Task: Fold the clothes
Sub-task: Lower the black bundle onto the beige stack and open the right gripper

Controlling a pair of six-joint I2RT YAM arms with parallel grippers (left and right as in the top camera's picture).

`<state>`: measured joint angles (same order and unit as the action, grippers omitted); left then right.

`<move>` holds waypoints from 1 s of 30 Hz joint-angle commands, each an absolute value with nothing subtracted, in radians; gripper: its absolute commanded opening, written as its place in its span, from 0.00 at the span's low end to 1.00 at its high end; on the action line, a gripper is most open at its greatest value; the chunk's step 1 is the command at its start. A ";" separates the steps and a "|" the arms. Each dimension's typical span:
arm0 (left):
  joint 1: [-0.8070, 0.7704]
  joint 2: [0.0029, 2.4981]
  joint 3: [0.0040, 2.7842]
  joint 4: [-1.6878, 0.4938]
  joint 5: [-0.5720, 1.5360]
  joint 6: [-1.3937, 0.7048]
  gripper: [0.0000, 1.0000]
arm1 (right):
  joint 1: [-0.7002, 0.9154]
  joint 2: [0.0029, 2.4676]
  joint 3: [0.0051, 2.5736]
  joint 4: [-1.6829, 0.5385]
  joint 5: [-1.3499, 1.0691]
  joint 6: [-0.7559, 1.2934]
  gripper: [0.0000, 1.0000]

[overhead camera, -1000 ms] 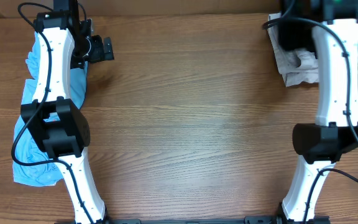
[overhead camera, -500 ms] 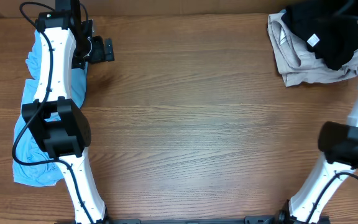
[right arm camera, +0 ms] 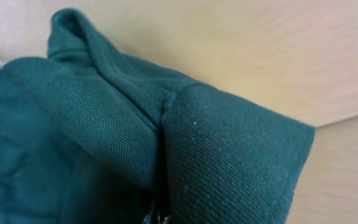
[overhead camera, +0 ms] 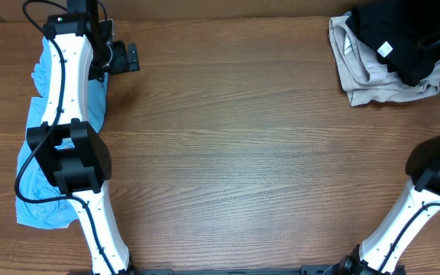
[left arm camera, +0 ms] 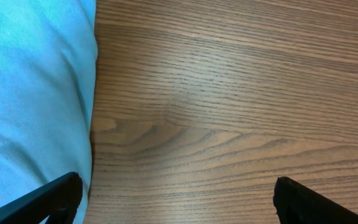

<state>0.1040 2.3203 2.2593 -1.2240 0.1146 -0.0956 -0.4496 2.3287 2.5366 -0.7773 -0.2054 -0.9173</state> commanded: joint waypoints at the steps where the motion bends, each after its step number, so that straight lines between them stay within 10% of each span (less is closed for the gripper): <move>1: 0.090 2.335 2.258 -1.217 0.104 -0.094 1.00 | -0.432 2.336 2.523 -0.741 -0.237 -0.944 0.04; 10: 0.091 2.335 2.258 -1.195 0.104 -0.094 1.00 | -0.377 2.349 2.523 -0.837 -0.238 -0.941 0.04; 13: 0.088 2.335 2.258 -1.196 0.105 -0.094 1.00 | -0.335 2.349 2.523 -0.936 -0.252 -0.938 0.40; 15: 0.086 2.335 2.258 -1.195 0.104 -0.094 1.00 | -0.302 2.349 2.523 -1.025 -0.292 -0.939 1.00; 30: 0.082 2.335 2.258 -1.199 0.104 -0.093 1.00 | -0.165 2.309 2.703 -1.140 -0.318 -0.531 1.00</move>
